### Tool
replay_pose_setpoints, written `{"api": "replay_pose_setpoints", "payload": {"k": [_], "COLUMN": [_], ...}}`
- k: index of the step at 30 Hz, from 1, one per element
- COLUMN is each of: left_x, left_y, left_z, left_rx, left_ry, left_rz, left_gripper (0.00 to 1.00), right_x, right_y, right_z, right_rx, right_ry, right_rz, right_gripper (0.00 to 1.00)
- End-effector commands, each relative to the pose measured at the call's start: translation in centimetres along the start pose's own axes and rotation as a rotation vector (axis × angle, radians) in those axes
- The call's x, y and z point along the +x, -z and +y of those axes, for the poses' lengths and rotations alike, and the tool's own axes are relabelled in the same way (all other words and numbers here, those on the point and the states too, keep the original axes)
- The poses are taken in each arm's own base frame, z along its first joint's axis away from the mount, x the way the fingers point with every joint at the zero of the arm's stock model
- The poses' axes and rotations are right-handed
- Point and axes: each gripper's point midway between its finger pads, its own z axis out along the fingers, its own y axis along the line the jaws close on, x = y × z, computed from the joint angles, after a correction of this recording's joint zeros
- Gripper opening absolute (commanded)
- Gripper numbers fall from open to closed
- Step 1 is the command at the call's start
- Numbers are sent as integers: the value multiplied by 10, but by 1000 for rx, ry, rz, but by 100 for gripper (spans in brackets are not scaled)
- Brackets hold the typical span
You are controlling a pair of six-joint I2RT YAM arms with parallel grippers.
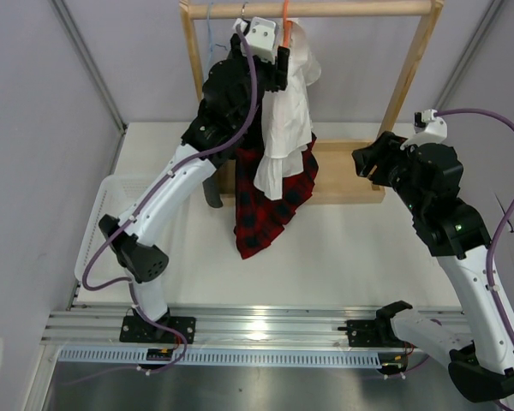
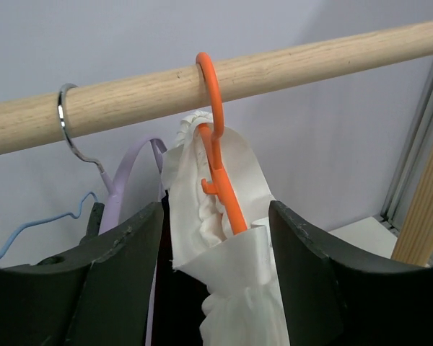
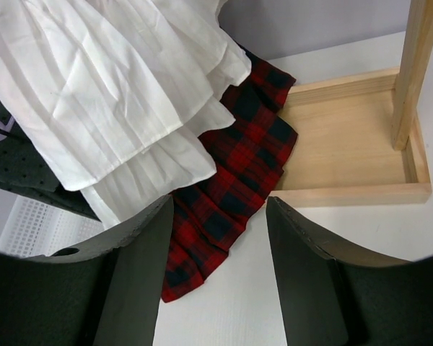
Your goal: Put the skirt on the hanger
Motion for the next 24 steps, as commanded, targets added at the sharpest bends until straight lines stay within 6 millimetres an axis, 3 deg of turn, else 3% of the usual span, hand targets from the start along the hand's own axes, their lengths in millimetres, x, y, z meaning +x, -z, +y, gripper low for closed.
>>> {"api": "replay_pose_setpoints", "payload": {"k": [1, 3, 5, 6, 7, 10, 11, 13, 14, 15, 16, 18, 20, 21, 22, 24], "left_x": [-54, -50, -60, -51, -58, -44, -31, -34, -15, -16, 0, 8, 36, 30, 58, 71], "left_y": [30, 40, 58, 65, 80, 108, 126, 149, 171, 182, 192, 222, 241, 254, 262, 275], "left_z": [10, 6, 8, 7, 12, 12, 13, 17, 17, 18, 18, 26, 29, 34, 33, 31], "left_rx": [21, 57, 82, 87, 87, 109, 123, 131, 155, 159, 164, 164, 159, 158, 153, 171], "left_ry": [85, 103, 130, 148, 187, 243, 243, 291, 294, 320, 321, 324, 309, 320, 307, 311], "left_rz": [-47, -12, -7, 33, 37, 110, 150, 148, 183, 177, 210, 231, 299, 282, 339, 372], "left_gripper": [66, 67, 68, 69, 69, 70, 70, 71, 71, 71, 71, 72, 72, 72, 72, 72], "right_x": [-7, -6, -5, -4, -3, 7, 13, 23, 28, 34, 38, 45, 53, 56, 61, 61], "right_y": [5, 6, 9, 9, 9, 11, 11, 10, 10, 10, 10, 11, 13, 13, 13, 13], "right_z": [3, 3, 4, 3, 2, 4, 2, -2, -4, -7, -7, -6, -11, -12, -16, -16], "right_rx": [-26, -31, -40, -41, -39, -65, -63, -51, -46, -38, -42, -58, -47, -41, -31, -37], "right_ry": [1, 3, 11, 11, 12, 19, 20, 17, 18, 12, 11, 7, 0, -5, -10, -19], "right_rz": [-24, -13, -9, -5, 2, 53, 74, 104, 119, 129, 138, 157, 166, 170, 175, 159], "right_gripper": [61, 62, 64, 66, 68, 74, 77, 79, 81, 81, 82, 84, 86, 86, 87, 88]}}
